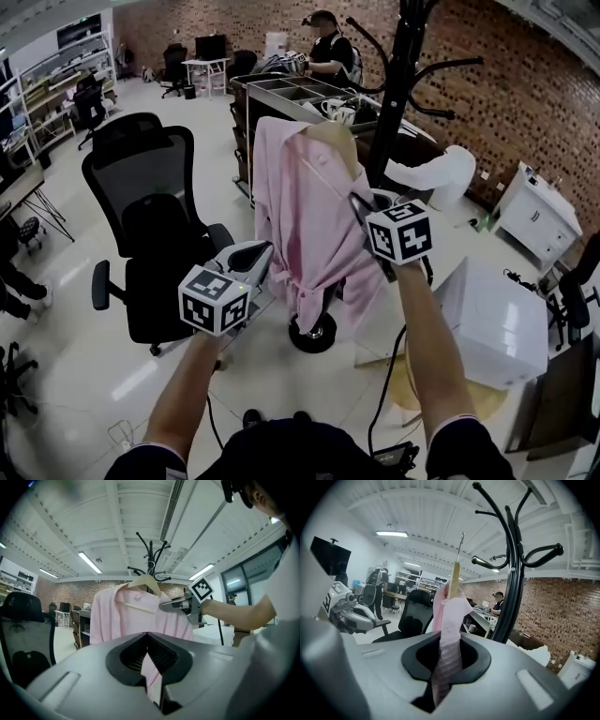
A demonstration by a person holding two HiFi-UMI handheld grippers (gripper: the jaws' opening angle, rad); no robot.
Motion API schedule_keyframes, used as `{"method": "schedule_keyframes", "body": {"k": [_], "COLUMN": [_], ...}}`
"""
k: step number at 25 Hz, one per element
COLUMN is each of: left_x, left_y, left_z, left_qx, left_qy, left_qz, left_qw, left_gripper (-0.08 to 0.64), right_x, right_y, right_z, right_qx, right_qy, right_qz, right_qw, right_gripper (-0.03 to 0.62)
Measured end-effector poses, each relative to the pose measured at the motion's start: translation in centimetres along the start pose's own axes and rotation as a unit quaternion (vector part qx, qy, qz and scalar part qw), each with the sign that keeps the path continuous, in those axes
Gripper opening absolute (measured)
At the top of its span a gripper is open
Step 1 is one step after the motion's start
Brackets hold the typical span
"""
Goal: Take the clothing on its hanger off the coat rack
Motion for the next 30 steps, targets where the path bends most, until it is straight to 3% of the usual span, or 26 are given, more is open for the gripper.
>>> {"method": "schedule_keyframes", "body": {"k": [9,16,24,30], "left_x": [-1.2,0.5,2.0,0.2], "left_y": [1.1,2.4,2.5,3.2], "left_z": [-4.3,-6.8,-11.1,-14.4], "left_qx": [-0.008,-0.005,-0.008,-0.011], "left_qy": [-0.113,-0.18,-0.252,-0.28], "left_qz": [-0.008,-0.018,-0.021,-0.026], "left_qw": [0.9935,0.9834,0.9676,0.9597], "left_gripper": [0.011,0.011,0.011,0.012], "right_x": [-3.0,-7.3,-12.8,-17.3], "right_y": [1.0,0.4,-1.9,-3.4], "right_z": [-0.7,-0.3,1.5,3.9], "right_qx": [0.01,0.031,0.053,0.057], "right_qy": [-0.086,-0.168,-0.24,-0.264], "right_qz": [-0.014,-0.033,-0.035,-0.033], "right_qw": [0.996,0.985,0.969,0.962], "right_gripper": [0.029,0.029,0.029,0.029]}}
Point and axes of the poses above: the fingertips, and each gripper's own axes: z forward along the fingers, x to its right, y out of its underside, the point moved 4 cm from there along -z, backward along the fingers, and after that the axes turned 14 degrees about y, right-handed, at the moved point
